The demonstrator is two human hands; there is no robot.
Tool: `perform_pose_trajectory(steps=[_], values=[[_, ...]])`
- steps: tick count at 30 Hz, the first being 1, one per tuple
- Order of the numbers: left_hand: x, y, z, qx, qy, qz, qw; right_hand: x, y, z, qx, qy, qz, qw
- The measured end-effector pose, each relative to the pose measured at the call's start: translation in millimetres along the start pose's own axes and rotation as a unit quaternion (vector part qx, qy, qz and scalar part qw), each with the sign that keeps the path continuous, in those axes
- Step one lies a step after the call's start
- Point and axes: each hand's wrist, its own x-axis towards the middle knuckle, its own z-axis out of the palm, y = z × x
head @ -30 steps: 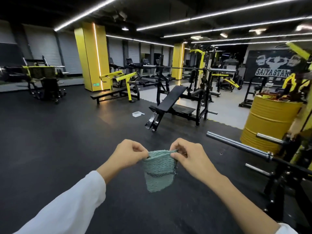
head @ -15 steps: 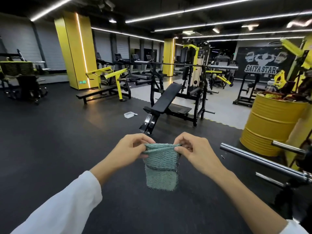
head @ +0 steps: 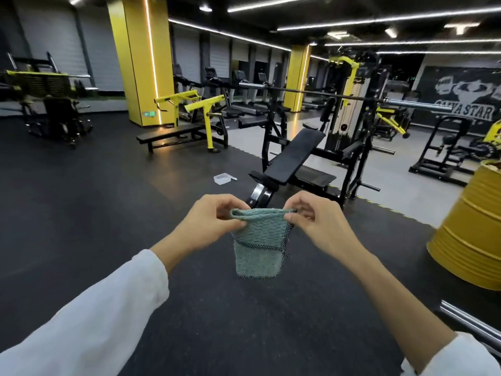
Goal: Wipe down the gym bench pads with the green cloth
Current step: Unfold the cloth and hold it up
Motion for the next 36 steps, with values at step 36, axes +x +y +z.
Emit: perform_pose_trajectory(steps=[36], values=[[726.3, -408.2, -303.2, -0.003, 0.140, -0.009, 0.990, 826.2, 262.8, 285.3, 0.095, -0.042, -0.042, 0.994]])
